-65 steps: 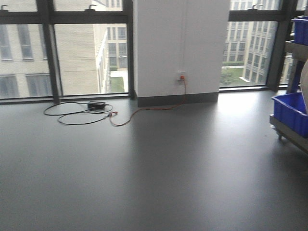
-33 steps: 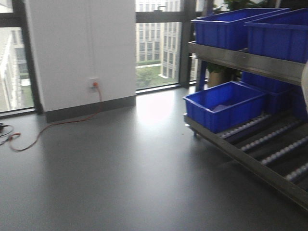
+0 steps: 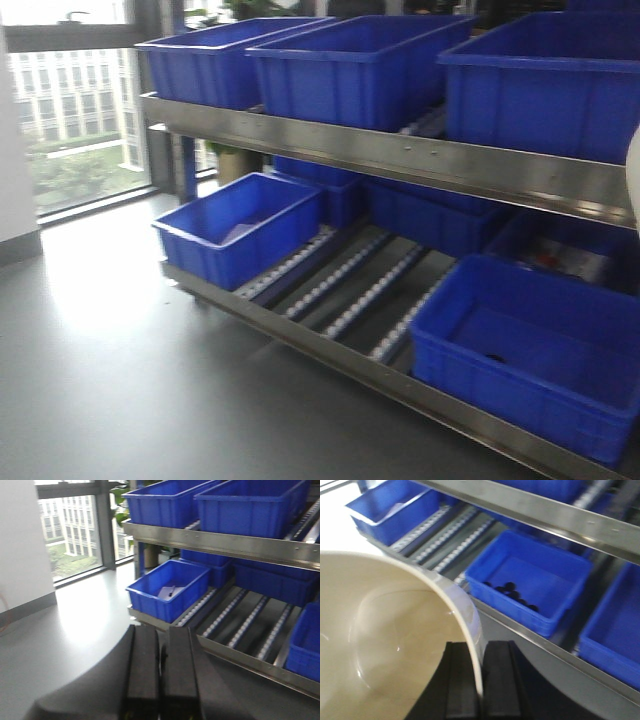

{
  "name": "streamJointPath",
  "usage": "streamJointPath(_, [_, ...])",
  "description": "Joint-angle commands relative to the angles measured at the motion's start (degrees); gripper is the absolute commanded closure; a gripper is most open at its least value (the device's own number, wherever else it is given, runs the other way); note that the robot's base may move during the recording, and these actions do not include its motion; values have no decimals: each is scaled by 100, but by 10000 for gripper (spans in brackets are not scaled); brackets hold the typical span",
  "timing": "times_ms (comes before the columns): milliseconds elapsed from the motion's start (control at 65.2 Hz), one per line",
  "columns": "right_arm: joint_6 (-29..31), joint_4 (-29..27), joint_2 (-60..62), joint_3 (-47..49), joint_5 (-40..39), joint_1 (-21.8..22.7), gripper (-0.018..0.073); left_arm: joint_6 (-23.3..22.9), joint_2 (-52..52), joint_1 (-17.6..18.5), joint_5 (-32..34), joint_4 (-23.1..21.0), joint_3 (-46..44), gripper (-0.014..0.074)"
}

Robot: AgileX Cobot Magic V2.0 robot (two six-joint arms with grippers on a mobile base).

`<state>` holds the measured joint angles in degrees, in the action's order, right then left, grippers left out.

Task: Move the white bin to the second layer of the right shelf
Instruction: 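Approach the roller shelf rack with the bin held in the right gripper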

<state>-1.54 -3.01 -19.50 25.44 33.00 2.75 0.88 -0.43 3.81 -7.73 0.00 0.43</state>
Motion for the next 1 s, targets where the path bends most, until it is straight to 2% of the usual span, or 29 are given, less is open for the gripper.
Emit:
streamJointPath(0, [-13, -24, -44, 170, -573, 12, 514, -17, -92, 7, 498, 0, 211, 512])
streamJointPath(981, [-13, -24, -44, 170, -573, 12, 514, -17, -92, 7, 498, 0, 211, 512])
